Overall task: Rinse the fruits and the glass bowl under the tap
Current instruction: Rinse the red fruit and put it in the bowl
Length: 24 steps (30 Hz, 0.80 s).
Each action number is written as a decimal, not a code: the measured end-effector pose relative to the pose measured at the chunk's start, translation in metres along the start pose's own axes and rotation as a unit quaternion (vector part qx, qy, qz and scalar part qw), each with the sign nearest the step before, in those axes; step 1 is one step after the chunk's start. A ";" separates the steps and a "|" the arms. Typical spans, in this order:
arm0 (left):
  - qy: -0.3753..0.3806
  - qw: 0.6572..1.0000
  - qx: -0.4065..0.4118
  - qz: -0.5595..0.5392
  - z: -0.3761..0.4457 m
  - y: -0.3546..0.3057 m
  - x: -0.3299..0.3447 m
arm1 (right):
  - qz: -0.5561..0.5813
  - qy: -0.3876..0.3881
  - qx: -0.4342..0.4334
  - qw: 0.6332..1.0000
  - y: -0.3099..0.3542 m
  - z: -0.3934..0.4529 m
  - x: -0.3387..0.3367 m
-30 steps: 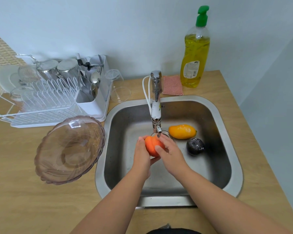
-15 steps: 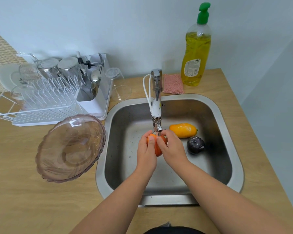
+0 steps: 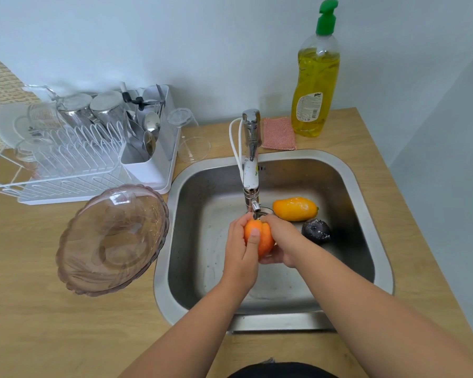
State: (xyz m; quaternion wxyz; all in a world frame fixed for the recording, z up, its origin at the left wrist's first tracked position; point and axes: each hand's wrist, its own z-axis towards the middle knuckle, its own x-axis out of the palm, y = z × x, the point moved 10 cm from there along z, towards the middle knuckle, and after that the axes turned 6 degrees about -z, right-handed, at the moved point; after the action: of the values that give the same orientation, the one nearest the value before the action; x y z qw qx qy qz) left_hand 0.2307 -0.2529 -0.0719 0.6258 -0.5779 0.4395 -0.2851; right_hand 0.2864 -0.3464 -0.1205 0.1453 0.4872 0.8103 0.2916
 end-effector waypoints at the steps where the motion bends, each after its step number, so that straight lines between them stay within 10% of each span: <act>1: -0.012 1.000 -0.013 -0.020 0.002 0.004 -0.002 | 0.009 0.019 0.003 1.000 -0.004 0.000 0.006; 12: -0.071 0.907 -0.348 -0.228 0.006 0.060 -0.003 | -0.204 -0.032 -0.351 0.913 0.024 -0.013 0.026; 17: -0.081 0.931 -0.291 -0.203 0.008 0.046 -0.004 | -0.152 -0.065 -0.366 0.916 0.030 -0.012 0.017; 24: -0.055 0.987 -0.096 -0.113 0.001 0.013 -0.006 | 0.067 -0.049 -0.121 0.989 0.010 0.008 0.009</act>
State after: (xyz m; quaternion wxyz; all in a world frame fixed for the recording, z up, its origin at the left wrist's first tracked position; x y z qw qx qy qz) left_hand 0.2266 -0.2450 -0.0829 0.5545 -0.6962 0.3615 -0.2778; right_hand 0.2936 -0.3325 -0.1200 0.2228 0.5327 0.7268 0.3719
